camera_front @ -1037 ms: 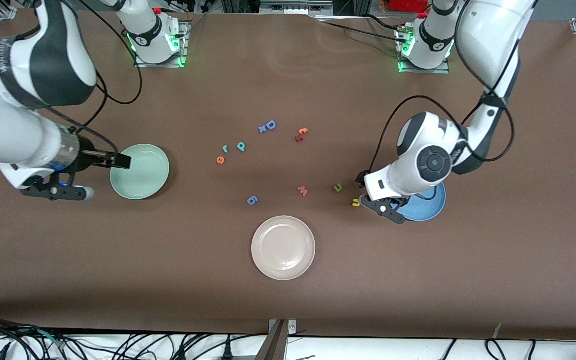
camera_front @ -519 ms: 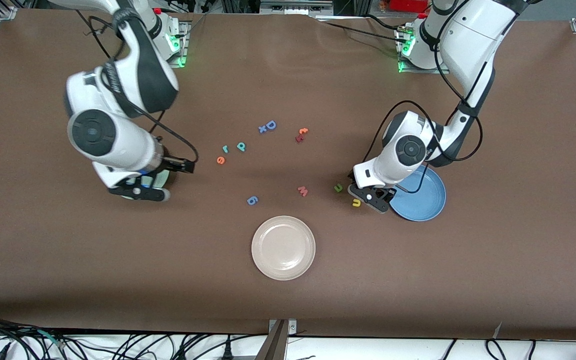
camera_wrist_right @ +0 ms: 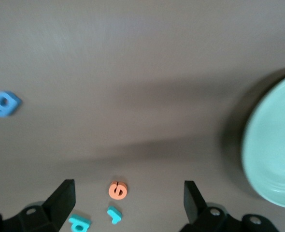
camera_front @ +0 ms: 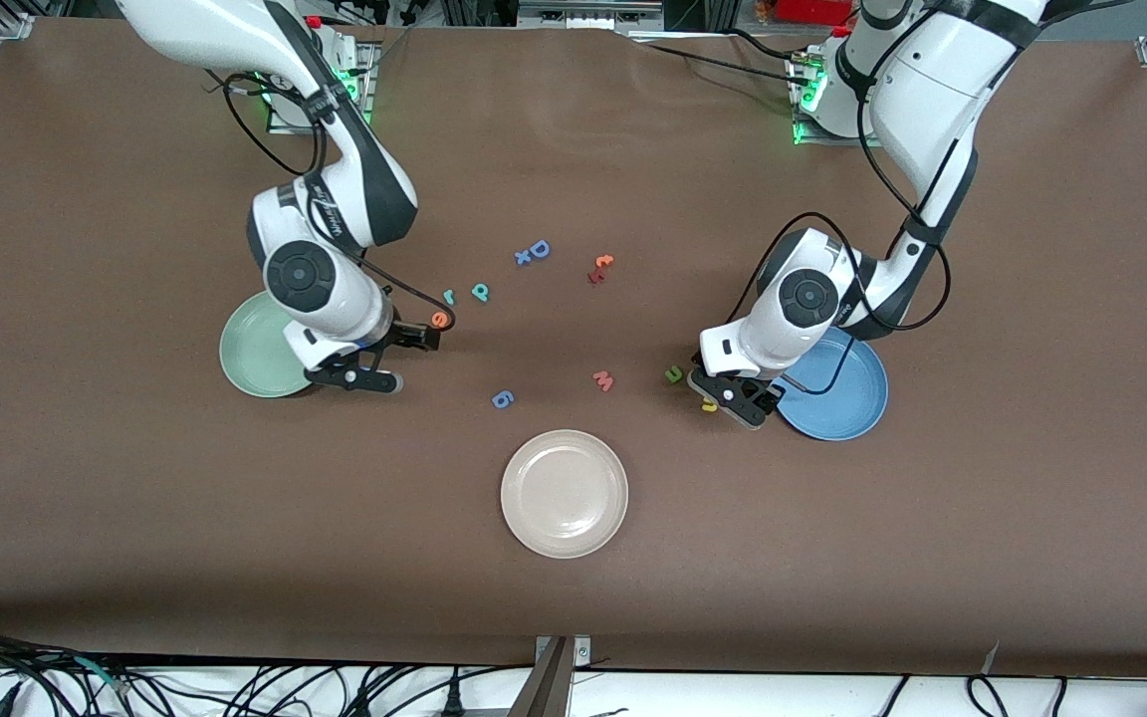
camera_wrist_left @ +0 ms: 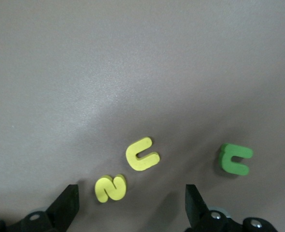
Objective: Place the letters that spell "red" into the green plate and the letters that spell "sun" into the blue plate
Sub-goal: 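Grasp the yellow 2 with the left gripper while the right gripper grasps the orange 6, then carry the yellow 2 to the blue plate while the right gripper carries the orange 6, then open both grippers to drop the letters onto the blue and green plates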
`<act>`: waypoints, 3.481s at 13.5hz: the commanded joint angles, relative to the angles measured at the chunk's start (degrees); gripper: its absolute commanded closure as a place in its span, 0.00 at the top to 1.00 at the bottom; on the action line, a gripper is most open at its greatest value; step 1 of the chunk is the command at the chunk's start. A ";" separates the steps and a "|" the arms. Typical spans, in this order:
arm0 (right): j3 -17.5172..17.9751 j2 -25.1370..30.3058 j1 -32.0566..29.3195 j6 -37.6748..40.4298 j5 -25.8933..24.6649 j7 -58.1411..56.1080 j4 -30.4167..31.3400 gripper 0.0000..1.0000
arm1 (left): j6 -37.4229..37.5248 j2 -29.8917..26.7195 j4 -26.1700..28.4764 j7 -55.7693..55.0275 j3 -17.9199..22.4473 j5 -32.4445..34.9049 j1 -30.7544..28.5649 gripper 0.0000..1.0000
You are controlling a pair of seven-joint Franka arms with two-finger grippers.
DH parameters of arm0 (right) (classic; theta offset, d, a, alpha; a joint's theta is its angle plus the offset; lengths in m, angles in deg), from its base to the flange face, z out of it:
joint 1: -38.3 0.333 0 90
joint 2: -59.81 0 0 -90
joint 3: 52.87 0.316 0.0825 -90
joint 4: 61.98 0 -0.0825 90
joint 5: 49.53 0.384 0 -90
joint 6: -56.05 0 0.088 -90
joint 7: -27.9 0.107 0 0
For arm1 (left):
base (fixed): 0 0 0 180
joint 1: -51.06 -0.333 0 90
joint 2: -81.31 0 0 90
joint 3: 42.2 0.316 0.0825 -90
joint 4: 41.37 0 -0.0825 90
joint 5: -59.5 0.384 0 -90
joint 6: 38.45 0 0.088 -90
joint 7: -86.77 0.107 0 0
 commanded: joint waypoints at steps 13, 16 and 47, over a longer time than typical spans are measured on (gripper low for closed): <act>4.85 -4.77 -0.53 -9.10 0.79 3.14 6.14 0.90 | -0.93 1.16 -2.12 0.39 0.35 7.03 -1.23 0.23; 4.76 -4.86 -0.53 -9.01 0.79 3.05 6.14 0.77 | 3.09 -1.46 -2.38 1.09 0.08 6.94 -1.32 0.23; -16.50 -5.20 -8.09 14.73 0.61 -23.23 -5.02 0.17 | 28.52 -5.08 -7.64 4.79 -7.38 6.10 -15.03 1.00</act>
